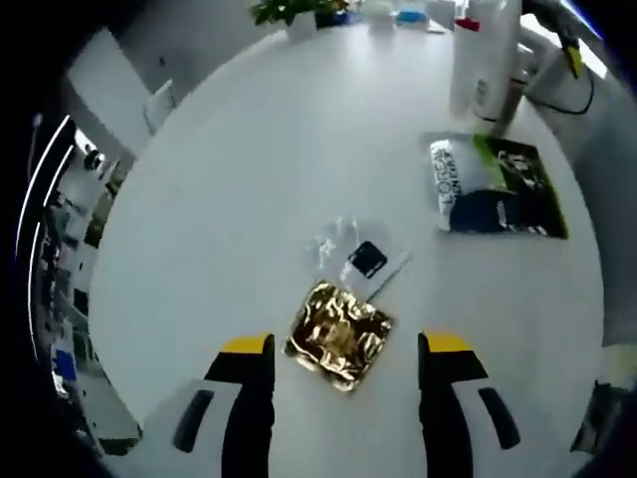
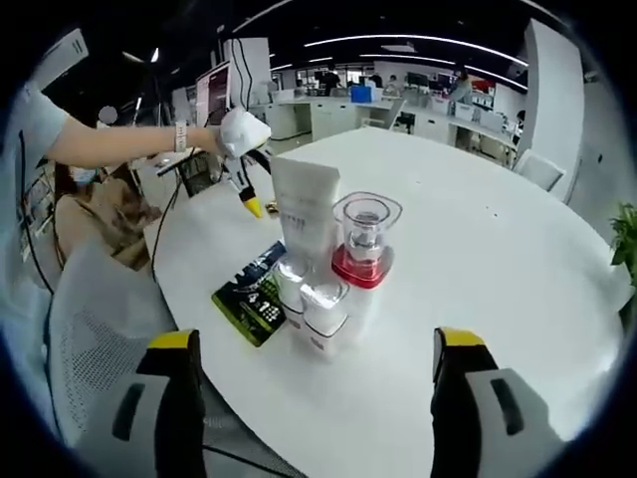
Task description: Arrange the skincare products in the storage area until every visible bottle or jar stands upright without overlapping.
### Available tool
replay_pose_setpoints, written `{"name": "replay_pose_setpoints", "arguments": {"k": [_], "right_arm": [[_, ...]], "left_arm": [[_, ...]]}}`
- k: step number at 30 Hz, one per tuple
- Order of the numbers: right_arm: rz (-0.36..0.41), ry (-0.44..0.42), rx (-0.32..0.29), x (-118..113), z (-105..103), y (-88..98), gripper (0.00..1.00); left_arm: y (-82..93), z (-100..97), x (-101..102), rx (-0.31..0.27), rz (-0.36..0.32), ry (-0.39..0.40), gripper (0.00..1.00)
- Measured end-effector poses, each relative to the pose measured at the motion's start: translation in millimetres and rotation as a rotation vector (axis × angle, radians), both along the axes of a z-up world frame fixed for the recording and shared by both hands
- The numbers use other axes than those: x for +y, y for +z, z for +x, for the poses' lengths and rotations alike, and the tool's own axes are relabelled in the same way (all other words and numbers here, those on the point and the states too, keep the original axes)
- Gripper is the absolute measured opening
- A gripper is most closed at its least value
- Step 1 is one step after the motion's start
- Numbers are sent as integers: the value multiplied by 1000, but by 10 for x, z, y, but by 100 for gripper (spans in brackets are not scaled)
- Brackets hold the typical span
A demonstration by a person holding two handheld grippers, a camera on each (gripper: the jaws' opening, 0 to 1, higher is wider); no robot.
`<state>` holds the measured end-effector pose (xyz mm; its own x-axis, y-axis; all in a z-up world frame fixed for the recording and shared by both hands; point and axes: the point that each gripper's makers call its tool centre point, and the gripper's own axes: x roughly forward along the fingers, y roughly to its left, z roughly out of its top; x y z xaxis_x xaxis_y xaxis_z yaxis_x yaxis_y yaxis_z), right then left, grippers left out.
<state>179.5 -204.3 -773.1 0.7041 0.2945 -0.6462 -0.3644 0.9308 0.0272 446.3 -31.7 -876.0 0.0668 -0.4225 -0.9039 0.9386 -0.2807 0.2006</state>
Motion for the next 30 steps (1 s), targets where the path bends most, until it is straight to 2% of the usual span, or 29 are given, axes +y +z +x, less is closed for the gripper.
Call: {"name": "replay_pose_setpoints", "arguments": {"k": [4, 6, 8, 9, 12, 17, 21, 23, 28, 30], "right_arm": [[2, -16, 10, -46, -26, -36, 97], [3, -23, 17, -53, -44, -56, 96], [6, -32, 21, -61, -56, -73, 96], [7, -35, 23, -65, -58, -81, 96], [12, -43, 25, -74, -62, -96, 96], [12, -52, 29, -99, -61, -110, 95], [10, -59, 30, -118, -59, -116, 95], [9, -57, 37, -112, -65, -130, 94], [15, -57, 36, -90, -64, -133, 94], [16, -59, 33, -92, -63, -127, 94]], "left_arm": [[-87, -19, 27, 31, 63, -69, 53], [-78, -38, -2, 60, 55, -81, 51], [-89, 2, -6, 56, 71, -90, 50], [-91, -24, -15, 78, 73, -107, 50], [-102, -36, -44, 88, 90, -178, 50], [-118, -17, -90, 99, 119, -227, 53], [-149, -64, -67, 168, 154, -245, 49], [-139, -12, -83, 147, 148, -256, 46], [-157, 6, -63, 111, 211, -330, 42], [-158, 6, -71, 112, 215, -317, 41]]}}
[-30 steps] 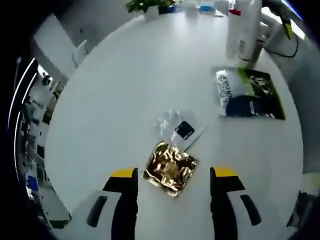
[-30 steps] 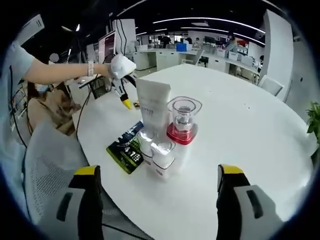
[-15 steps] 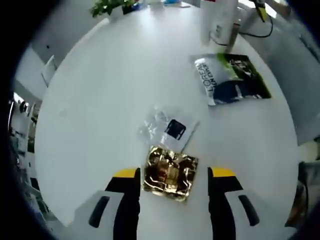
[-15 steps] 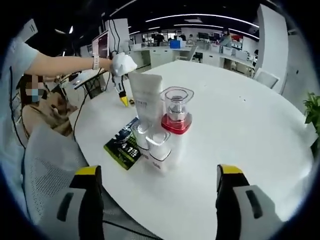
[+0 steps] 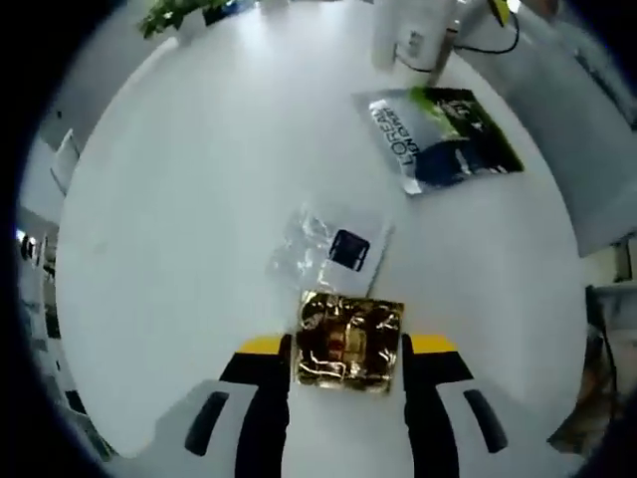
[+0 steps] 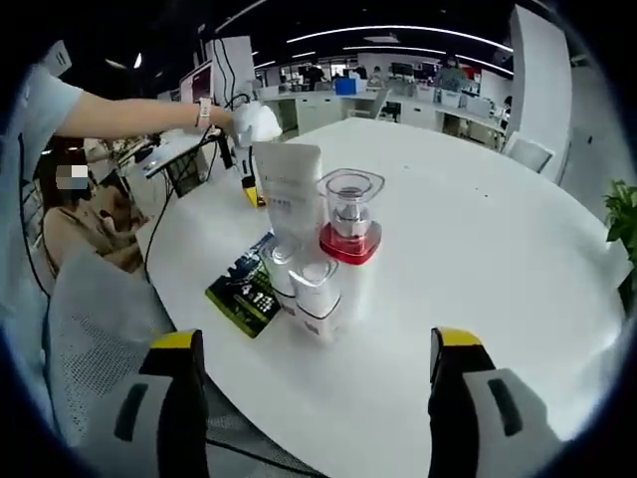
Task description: Arrange the skincare products in the storage area until every visible bottle or jar stands upright without overlapping.
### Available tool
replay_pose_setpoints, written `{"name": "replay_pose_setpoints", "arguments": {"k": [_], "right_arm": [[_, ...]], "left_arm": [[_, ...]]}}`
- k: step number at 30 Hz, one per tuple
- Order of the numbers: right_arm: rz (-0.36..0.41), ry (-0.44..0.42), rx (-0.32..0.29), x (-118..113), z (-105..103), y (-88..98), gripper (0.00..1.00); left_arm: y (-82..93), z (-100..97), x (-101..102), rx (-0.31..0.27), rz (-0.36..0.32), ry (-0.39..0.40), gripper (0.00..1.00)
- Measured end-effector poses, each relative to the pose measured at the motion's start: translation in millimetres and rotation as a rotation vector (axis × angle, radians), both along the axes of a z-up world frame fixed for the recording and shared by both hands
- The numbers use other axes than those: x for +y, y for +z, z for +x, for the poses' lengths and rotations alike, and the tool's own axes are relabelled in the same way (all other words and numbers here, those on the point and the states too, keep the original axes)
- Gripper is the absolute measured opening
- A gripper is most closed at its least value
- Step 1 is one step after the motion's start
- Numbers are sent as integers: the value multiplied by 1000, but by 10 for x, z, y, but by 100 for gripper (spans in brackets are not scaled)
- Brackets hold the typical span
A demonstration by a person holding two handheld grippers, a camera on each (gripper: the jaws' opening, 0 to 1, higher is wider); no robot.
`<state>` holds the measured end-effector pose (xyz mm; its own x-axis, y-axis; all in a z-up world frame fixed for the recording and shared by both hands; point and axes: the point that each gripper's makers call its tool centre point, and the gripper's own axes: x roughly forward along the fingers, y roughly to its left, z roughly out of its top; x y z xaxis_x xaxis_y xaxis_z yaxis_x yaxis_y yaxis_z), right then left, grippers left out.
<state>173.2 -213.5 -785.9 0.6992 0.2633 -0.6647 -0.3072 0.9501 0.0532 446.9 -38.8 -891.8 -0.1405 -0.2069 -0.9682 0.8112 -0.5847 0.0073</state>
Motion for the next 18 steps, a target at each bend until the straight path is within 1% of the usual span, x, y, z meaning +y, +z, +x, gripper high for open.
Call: {"name": "replay_pose_setpoints", "arguments": {"k": [2, 3, 6, 9, 10, 11, 13, 15, 18], "right_arm": [[-2, -1, -3, -7, -2, 6, 94], [-3, -3, -3, -11, -5, 8, 94], [-5, -7, -8, -20, -9, 13, 94], [-1, -2, -13, -2, -11, 25, 94], [0, 0, -14, 3, -12, 26, 93], [-1, 6, -14, 9, -14, 26, 93], [-7, 11, -13, 6, -12, 29, 93], [-9, 14, -23, 4, 2, 55, 93], [-9, 22, -37, 14, 18, 98, 93]], "left_arm": [[0, -1, 1, -9, 10, 17, 40], [0, 0, 6, -9, 13, 29, 37], [4, -9, 22, 3, 19, 74, 36], [-3, -25, 25, -11, 26, 87, 36], [0, -39, 38, -9, 35, 111, 36], [4, -67, 48, 5, 45, 148, 36], [12, -103, 57, 10, 48, 147, 36], [13, -102, 85, -11, 54, 160, 36], [52, -138, 127, -19, 63, 167, 36]]}}
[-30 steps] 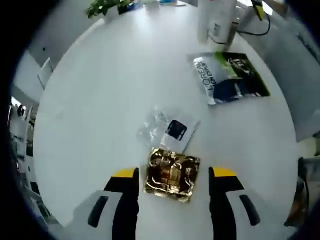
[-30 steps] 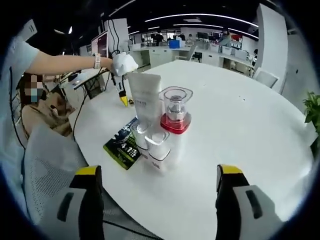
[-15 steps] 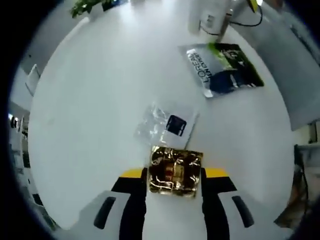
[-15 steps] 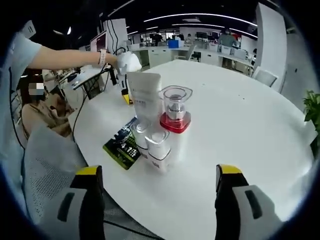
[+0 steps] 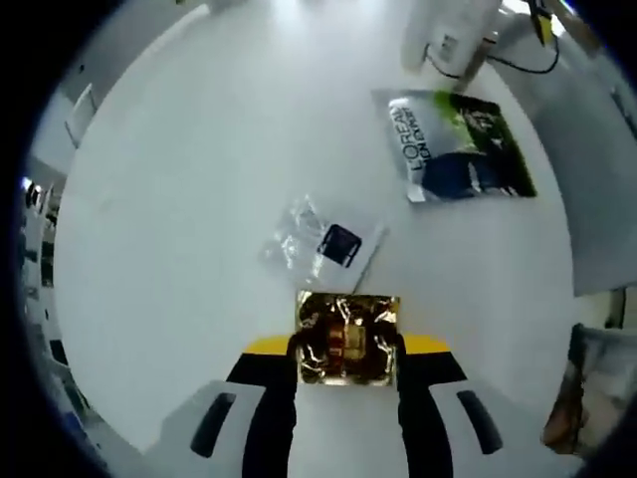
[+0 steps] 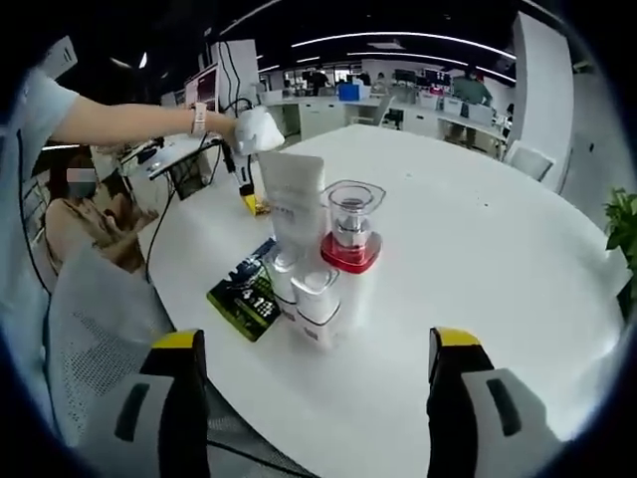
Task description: Arrange the skincare products in the storage area until every visible bottle or jar stands upright without overlapping.
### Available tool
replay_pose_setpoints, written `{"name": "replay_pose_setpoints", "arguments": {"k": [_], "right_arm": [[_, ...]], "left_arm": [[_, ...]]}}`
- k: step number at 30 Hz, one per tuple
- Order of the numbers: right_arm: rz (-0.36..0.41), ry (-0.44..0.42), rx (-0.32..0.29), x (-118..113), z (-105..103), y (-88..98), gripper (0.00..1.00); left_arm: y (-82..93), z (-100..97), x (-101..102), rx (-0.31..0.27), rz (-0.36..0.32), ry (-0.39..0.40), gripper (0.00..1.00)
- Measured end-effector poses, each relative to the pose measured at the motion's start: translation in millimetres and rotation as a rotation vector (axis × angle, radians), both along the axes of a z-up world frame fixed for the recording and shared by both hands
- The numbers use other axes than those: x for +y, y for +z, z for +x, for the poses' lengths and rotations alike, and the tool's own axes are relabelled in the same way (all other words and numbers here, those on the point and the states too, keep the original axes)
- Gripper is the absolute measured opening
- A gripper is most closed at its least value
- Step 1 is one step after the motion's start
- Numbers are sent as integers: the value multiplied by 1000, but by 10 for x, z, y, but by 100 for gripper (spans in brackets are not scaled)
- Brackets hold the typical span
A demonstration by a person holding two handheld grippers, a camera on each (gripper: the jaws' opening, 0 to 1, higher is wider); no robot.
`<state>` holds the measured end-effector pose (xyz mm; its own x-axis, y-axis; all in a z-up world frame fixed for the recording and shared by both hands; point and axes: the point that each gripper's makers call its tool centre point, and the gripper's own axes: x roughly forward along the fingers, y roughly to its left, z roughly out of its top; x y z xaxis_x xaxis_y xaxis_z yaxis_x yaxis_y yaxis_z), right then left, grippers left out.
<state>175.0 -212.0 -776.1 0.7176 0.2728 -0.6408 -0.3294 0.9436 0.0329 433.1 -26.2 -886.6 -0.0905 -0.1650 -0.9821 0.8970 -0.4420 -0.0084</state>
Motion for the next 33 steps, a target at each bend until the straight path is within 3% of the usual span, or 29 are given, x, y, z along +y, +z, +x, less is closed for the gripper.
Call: {"name": "replay_pose_setpoints", "arguments": {"k": [4, 8, 12, 33], "right_arm": [[-3, 12, -8, 22, 7, 17, 93], [-1, 29, -16, 66, 4, 37, 93], [-12, 39, -32, 78, 2, 96, 94], [-42, 43, -99, 57, -144, 371, 99]], "left_arm": [[85, -53, 14, -14, -5, 29, 36], [157, -205, -11, 17, -20, 60, 36], [201, -336, -17, 11, -15, 59, 36], [123, -832, -93, 35, 16, 139, 36]]}}
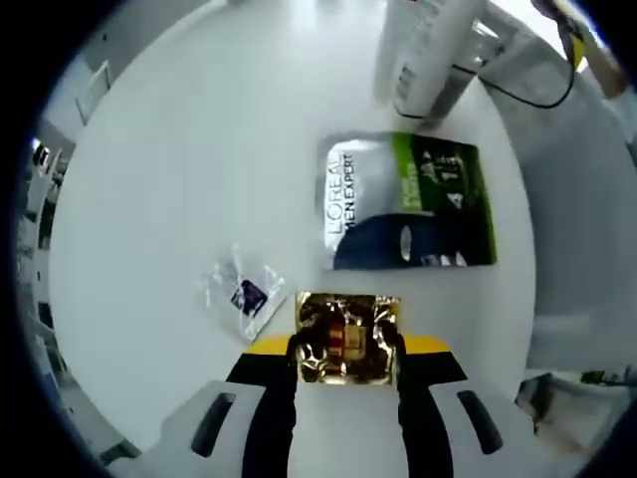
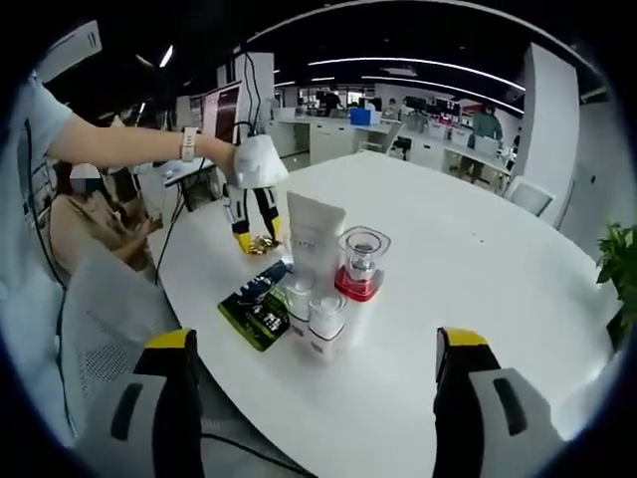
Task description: Arrange the skincare products in the storage area until every visible bottle or jar stands upright without overlapping.
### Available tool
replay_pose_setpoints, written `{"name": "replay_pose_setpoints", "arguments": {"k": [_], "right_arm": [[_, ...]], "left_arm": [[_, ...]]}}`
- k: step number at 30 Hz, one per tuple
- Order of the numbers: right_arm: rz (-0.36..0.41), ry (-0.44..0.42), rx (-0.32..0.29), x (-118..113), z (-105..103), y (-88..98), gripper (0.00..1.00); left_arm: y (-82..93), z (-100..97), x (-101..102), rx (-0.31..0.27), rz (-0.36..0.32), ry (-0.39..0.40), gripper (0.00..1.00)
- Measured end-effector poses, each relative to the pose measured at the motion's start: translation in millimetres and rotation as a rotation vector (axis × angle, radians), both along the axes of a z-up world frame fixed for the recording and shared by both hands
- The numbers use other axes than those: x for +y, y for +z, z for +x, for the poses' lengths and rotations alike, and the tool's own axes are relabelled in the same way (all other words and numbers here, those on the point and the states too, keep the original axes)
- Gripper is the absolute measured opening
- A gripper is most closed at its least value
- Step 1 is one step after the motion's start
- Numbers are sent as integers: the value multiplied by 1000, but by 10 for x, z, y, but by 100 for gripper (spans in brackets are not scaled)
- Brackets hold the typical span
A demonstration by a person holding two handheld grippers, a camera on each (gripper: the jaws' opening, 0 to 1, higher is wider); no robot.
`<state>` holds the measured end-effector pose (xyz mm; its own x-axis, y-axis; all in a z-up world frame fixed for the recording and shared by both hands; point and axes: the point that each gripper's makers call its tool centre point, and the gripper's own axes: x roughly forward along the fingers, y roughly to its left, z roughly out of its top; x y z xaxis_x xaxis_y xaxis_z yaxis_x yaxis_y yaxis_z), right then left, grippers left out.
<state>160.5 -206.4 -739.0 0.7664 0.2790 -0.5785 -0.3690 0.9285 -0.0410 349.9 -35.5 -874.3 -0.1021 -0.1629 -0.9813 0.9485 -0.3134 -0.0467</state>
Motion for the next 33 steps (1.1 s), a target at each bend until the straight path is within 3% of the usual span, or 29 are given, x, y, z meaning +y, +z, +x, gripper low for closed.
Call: {"name": "replay_pose_setpoints", "arguments": {"k": [7, 12, 33], "right_arm": [[2, -17, -6, -5, -72, 24, 99], [1, -26, -7, -18, -92, 28, 99], [7, -28, -11, 4, -95, 15, 98]], "left_arm": [[-53, -140, -34, 4, 35, -11, 36], [-70, -148, -36, -1, 40, 23, 36], [-79, -195, -2, -84, 40, 13, 37]]}}
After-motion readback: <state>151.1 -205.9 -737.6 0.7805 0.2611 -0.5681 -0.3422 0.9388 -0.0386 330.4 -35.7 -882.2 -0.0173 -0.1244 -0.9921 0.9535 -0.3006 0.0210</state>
